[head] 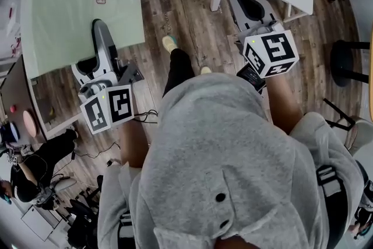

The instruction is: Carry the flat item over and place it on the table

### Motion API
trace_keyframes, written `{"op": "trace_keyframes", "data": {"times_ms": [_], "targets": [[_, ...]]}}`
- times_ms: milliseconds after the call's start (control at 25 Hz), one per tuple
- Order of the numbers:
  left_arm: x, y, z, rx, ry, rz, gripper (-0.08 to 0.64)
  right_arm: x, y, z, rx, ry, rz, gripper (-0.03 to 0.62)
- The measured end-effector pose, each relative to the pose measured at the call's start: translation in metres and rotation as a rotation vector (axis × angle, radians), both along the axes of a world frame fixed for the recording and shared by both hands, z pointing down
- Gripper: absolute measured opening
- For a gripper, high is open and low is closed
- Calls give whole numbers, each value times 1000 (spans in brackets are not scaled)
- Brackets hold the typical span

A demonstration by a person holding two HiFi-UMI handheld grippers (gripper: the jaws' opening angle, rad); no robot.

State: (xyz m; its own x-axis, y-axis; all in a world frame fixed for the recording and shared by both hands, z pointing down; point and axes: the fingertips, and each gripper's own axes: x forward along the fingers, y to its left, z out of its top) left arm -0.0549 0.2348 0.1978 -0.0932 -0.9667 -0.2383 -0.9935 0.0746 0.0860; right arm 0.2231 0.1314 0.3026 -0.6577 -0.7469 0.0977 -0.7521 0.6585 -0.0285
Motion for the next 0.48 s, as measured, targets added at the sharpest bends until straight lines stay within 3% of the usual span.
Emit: {"op": "trace_keyframes", "data": {"times_ms": [480], "targets": [[-27, -41, 8, -11, -4, 0, 281, -40, -35, 9, 0, 32, -47, 28]]}}
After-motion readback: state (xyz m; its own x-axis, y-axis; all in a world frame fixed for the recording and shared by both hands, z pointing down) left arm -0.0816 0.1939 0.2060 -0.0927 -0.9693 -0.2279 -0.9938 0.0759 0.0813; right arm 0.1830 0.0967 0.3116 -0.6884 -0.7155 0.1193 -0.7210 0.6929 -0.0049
